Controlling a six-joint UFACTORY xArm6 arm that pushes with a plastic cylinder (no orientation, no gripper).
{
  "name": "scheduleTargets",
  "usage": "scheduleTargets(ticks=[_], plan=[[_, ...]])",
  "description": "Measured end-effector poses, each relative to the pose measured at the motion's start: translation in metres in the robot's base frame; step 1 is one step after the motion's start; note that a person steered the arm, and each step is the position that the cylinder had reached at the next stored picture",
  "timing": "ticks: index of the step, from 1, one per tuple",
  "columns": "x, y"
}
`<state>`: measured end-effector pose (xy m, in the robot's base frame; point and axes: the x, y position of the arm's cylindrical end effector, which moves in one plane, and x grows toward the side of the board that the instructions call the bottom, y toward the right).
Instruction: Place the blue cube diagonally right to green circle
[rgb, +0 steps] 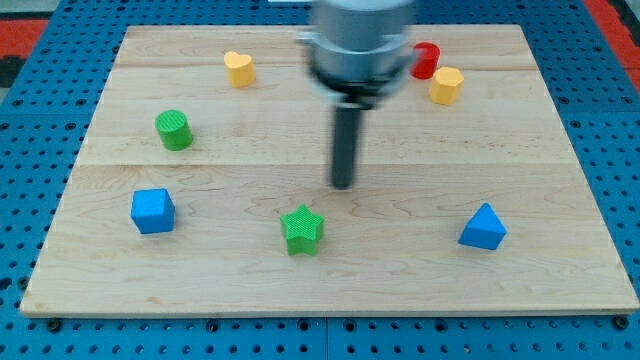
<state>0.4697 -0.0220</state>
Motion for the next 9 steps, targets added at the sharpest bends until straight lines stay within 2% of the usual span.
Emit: scheduleTargets(ticks=[1, 2, 3, 4, 6, 9], plan=[[-0.012, -0.048], [-0.006, -0.123], [0.019, -0.207], [0.056, -0.214], [0.055, -0.153], [0.055, -0.131]])
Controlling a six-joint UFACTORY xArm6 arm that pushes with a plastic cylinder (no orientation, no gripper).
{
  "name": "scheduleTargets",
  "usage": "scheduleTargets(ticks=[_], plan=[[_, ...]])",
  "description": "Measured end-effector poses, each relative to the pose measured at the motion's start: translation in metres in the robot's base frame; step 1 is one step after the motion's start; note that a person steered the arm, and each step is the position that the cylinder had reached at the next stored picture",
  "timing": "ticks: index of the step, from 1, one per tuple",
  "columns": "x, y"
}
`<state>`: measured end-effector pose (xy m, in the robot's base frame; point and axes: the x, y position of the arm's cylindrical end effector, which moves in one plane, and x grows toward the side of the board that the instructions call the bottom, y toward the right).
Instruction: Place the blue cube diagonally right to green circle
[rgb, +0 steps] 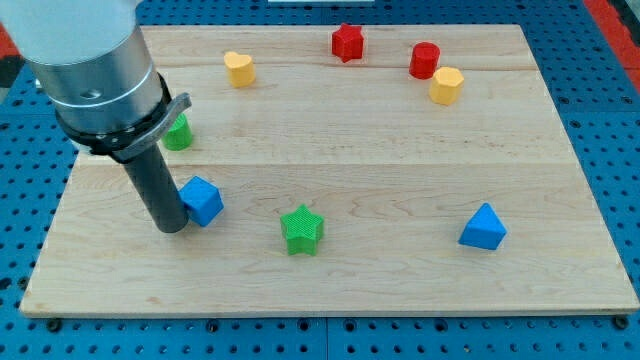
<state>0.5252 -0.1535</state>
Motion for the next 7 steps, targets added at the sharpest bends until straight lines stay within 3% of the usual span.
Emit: scheduleTargets(ticks=[2, 3, 7], plan=[[0.005, 0.014], [0.034, -0.033], [0.039, -0.067]])
